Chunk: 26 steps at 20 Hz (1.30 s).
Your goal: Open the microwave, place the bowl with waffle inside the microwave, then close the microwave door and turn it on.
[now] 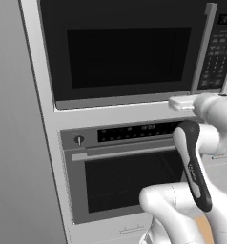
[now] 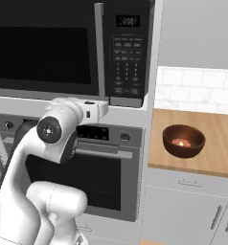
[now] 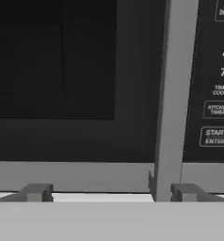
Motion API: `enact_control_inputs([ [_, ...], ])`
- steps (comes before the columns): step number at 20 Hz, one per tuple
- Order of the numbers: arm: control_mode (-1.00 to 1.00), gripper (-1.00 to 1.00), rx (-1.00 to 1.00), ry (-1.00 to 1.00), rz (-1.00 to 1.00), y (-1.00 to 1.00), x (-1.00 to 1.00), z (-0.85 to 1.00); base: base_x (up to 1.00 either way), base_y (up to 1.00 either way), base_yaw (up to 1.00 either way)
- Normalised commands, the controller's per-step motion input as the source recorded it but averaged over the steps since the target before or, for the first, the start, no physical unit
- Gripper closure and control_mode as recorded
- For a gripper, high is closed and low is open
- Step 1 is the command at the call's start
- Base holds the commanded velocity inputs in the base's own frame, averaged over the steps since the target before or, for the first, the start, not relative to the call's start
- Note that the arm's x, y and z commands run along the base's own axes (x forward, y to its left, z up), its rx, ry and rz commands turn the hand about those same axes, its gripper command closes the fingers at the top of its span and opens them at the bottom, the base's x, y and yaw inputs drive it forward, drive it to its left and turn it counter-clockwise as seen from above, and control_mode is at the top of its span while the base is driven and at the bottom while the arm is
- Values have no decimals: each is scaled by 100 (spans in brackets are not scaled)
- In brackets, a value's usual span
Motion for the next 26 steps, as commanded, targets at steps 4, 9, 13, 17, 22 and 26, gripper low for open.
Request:
enact_control_inputs([
  [4,-100,-100,0,-20,-3,-27,3,43,0,0,0],
  [9,-100,-100,0,-8,-4,-24,6,60,0,0,0],
  [13,-100,-100,0,0,-1,-29,10,68,0,0,0],
  [17,-100,-100,0,0,0,-20,17,59,0,0,0],
  [22,-100,-100,0,0,0,-12,27,32,0,0,0],
  [26,-100,-100,0,-4,0,0,8,8,0,0,0],
])
